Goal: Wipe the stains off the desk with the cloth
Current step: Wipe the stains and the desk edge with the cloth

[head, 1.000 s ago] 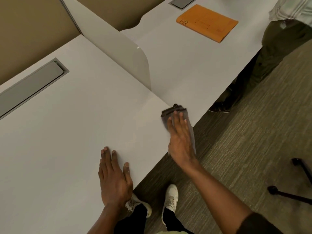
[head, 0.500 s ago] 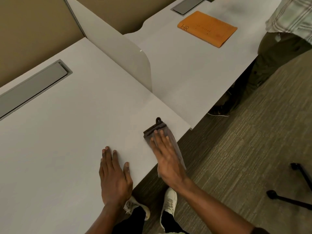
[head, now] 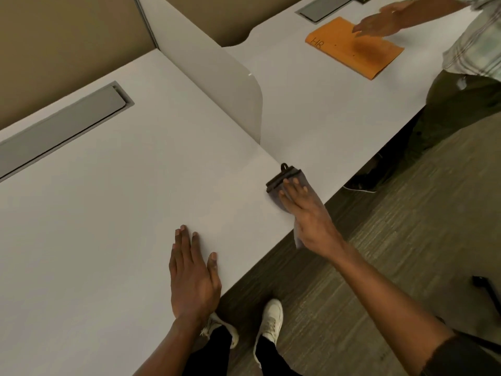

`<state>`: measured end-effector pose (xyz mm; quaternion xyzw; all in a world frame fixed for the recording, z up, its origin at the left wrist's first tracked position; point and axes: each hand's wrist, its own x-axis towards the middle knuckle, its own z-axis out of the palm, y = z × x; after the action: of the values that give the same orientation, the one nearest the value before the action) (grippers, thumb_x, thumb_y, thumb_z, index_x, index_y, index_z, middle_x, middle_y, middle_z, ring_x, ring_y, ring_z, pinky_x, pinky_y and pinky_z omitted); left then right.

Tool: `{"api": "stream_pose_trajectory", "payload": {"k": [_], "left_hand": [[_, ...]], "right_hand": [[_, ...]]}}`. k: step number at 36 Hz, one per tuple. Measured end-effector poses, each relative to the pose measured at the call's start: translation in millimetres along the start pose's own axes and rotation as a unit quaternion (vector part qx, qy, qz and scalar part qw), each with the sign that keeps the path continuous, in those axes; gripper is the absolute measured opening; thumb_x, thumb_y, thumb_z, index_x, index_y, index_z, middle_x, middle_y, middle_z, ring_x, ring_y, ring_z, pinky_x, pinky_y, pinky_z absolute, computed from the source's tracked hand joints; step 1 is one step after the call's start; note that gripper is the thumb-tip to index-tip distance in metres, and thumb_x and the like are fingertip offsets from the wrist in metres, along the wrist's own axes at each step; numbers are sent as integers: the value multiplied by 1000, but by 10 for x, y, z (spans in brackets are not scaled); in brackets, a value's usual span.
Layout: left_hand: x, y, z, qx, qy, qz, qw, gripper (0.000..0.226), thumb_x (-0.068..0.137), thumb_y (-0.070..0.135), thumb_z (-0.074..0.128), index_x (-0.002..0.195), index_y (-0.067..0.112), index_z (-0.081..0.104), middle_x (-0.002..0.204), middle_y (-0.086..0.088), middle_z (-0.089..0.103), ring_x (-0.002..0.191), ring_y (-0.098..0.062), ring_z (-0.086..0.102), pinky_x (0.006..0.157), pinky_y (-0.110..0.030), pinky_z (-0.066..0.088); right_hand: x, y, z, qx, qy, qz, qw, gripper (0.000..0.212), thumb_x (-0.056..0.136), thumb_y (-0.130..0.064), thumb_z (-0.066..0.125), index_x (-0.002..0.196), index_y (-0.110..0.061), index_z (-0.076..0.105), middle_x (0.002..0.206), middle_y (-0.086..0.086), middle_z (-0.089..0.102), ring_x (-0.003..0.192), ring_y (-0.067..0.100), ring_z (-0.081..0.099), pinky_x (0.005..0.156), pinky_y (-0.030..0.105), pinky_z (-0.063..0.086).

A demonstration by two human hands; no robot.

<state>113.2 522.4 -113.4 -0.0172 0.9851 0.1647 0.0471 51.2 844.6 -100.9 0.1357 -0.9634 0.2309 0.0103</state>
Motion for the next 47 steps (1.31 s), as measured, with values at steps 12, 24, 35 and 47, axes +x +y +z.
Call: {"api": "stream_pose_trajectory", "payload": {"k": [12, 24, 35, 47], "left_hand": [[19, 4, 16, 12, -2, -7, 1000, 70, 115, 52, 21, 175, 16, 15, 185, 4, -13, 170, -12, -18, 137, -36, -4], [11, 18, -4, 6, 2, -1, 1000, 72, 114, 52, 21, 174, 11, 21, 186, -2, -3, 171, -14, -12, 138, -42, 5], [8, 58, -41, 14, -2, -3, 1000, 71, 114, 48, 23, 173, 9, 22, 186, -3, -3, 171, -15, -13, 139, -44, 7], [-2, 45, -28, 18, 4, -1, 1000, 70, 115, 50, 21, 173, 11, 22, 186, -1, -4, 171, -14, -12, 138, -42, 6]], "right_hand": [[294, -142, -127, -17, -2, 21, 1000, 84, 83, 12, 73, 158, 2, 37, 170, 24, 24, 161, 42, 17, 133, 55, 16], [-409, -1024, 484, 33, -37, -90, 995, 102, 78, 17, 59, 167, -12, 20, 177, 13, 11, 166, 29, -1, 133, 53, 18], [334, -26, -214, -3, 23, 67, 997, 71, 85, 20, 60, 153, 6, 44, 165, 29, 34, 158, 47, 25, 133, 53, 16], [-58, -945, 353, 35, -21, -23, 999, 96, 84, 17, 51, 168, -16, 17, 178, 9, 7, 166, 25, -5, 135, 46, 7]]}}
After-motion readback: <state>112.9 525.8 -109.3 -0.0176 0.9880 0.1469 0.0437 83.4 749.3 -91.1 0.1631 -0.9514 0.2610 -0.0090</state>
